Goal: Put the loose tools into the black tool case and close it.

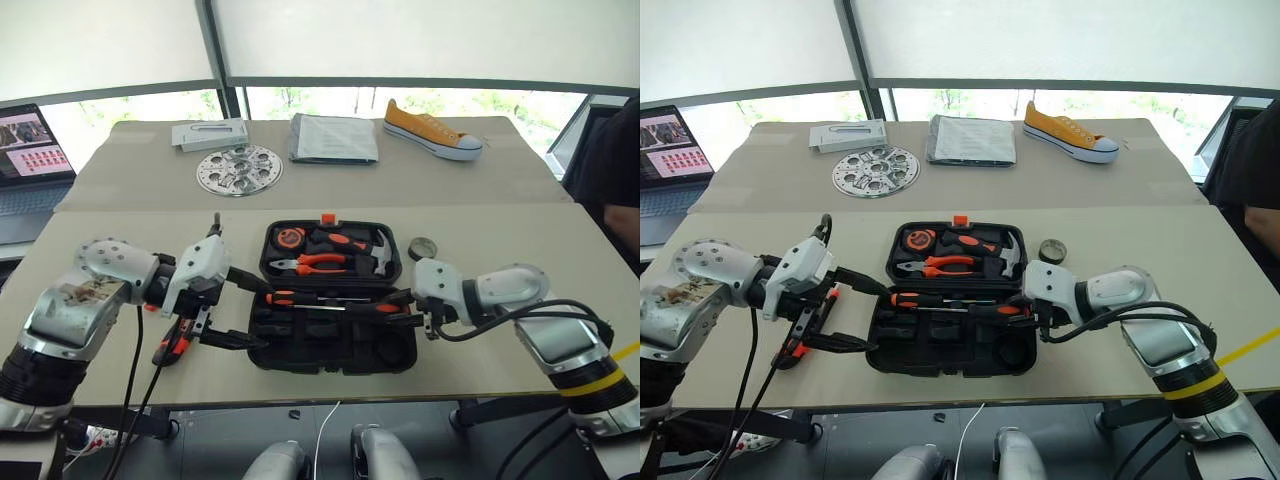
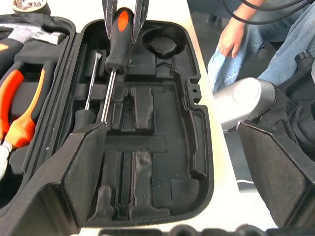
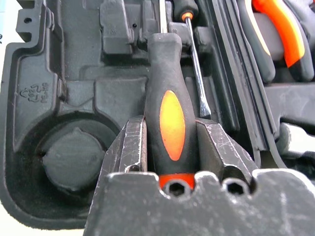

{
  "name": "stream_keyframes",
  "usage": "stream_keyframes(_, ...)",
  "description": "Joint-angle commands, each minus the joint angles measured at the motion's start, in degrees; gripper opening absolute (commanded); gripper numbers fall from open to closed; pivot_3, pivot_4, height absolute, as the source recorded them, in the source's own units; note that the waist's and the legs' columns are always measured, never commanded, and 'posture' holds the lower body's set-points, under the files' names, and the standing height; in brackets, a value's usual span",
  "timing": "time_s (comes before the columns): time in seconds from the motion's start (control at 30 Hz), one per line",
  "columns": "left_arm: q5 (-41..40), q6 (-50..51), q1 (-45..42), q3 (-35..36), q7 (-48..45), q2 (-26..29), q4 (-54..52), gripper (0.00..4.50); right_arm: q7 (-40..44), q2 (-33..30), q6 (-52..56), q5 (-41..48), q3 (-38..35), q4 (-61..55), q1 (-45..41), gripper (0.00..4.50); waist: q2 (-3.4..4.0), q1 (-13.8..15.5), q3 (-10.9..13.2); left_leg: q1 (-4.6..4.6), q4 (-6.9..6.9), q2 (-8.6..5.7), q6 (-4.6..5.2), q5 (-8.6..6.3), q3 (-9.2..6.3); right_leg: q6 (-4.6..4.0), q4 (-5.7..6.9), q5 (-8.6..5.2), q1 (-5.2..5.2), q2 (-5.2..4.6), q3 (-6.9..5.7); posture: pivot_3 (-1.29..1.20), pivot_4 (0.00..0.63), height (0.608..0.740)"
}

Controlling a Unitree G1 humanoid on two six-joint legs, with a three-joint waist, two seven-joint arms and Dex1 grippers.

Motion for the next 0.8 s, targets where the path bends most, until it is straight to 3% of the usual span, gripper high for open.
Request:
stream_keyframes(0.03, 0.5, -1.2, -2.0, 0.3, -0.1, -0.2, 0.5, 4.5, -0.9, 0.8, 0.7, 0.3, -1.4, -1.3, -1.3, 2.01, 0.0, 0.0, 0.0, 0.0, 0.0, 0.0, 0.0, 0.0, 0.0, 0.0, 0.0, 0.0, 0.0, 0.0, 0.0, 0.0, 0.15, 0.74)
stream_keyframes(0.23, 0.6, -1.1, -2.4, 0.2, -0.2, -0.3, 0.8, 4.5, -2.4, 2.5, 4.5, 2.6, -3.2, -3.4, -2.8, 3.97, 0.0, 0.0, 0.0, 0.0, 0.0, 0.0, 0.0, 0.0, 0.0, 0.0, 0.0, 0.0, -0.02, 0.0, 0.0, 0.0, 0.15, 0.74)
stream_keyframes(0.27, 0.7, -1.1, -2.5, 0.2, -0.2, -0.4, 0.8, 4.5, -2.6, 2.9, 5.0, 3.1, -3.4, -4.0, -2.9, 4.21, 0.0, 0.0, 0.0, -0.01, -0.01, 0.0, 0.0, 0.0, 0.0, 0.0, 0.0, 0.0, -0.02, 0.0, -0.01, 0.0, 0.15, 0.74)
stream_keyframes(0.33, 0.8, -1.0, -2.6, 0.1, -0.1, -0.5, 0.8, 4.5, -3.0, 3.9, 7.3, 4.6, -3.7, -4.8, -3.2, 4.21, 0.0, 0.0, 0.0, -0.01, 0.0, 0.0, 0.0, 0.0, -0.01, 0.0, 0.0, 0.0, -0.02, 0.0, -0.01, 0.0, 0.15, 0.74)
stream_keyframes(0.5, 0.8, -0.9, -2.7, 0.0, 0.1, -0.7, 0.7, 4.5, -3.4, 5.6, 8.0, 4.4, -2.1, -5.2, -3.1, 2.82, 0.0, 0.0, 0.0, -0.01, 0.0, 0.0, 0.0, 0.0, 0.0, 0.0, 0.01, 0.0, -0.01, 0.0, 0.0, 0.0, 0.15, 0.74)
stream_keyframes(0.77, 1.1, -0.9, -2.9, -0.2, 0.2, -0.9, 0.9, 4.5, -4.3, 8.5, 6.8, 2.2, 0.8, -2.4, -3.8, 0.04, 0.0, -0.1, 0.0, 0.0, 0.0, 0.0, 0.0, 0.0, 0.0, -0.01, 0.03, 0.0, -0.02, 0.01, 0.0, 0.0, 0.15, 0.74)
stream_keyframes(0.8, 1.2, -0.9, -3.0, -0.2, 0.1, -0.9, 0.9, 4.5, -4.5, 8.9, 6.9, 1.8, 1.1, -2.1, -4.0, 0.01, 0.0, -0.1, 0.0, -0.01, 0.0, -0.01, 0.0, 0.0, 0.0, -0.01, 0.03, 0.0, -0.03, 0.01, -0.01, 0.0, 0.15, 0.74)
